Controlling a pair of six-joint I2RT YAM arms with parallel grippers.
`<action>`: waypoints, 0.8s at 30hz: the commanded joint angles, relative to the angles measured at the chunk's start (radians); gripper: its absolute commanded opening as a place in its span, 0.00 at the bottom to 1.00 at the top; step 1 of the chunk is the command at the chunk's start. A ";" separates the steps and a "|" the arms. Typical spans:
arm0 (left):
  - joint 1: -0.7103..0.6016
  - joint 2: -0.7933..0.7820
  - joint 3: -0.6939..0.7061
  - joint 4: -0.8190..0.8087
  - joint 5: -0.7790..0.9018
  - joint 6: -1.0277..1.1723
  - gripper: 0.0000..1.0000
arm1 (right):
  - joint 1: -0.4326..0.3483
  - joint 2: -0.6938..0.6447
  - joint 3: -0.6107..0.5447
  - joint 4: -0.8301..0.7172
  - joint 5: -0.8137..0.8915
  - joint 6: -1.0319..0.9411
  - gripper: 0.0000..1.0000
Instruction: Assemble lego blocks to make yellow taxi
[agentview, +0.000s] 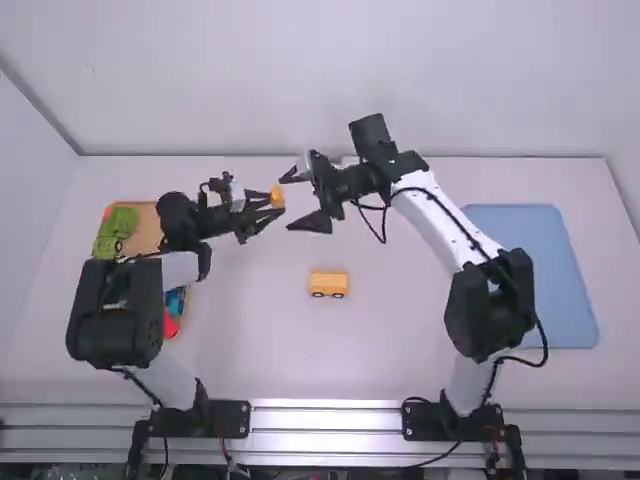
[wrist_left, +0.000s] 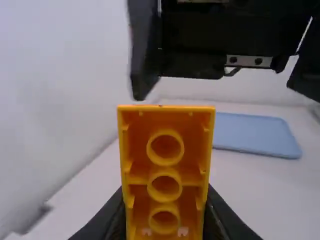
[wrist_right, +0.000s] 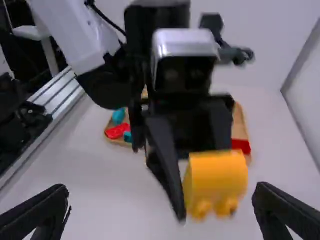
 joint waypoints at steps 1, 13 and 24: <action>-0.033 0.003 0.045 -0.017 0.052 -0.001 0.20 | -0.021 -0.026 0.010 0.041 -0.031 0.074 0.98; -0.068 0.003 0.079 -0.040 0.048 0.032 0.18 | -0.035 -0.026 -0.068 0.225 -0.042 0.212 0.72; -0.069 0.003 0.079 -0.011 0.053 0.021 0.18 | -0.033 -0.026 -0.075 0.220 -0.036 0.212 0.39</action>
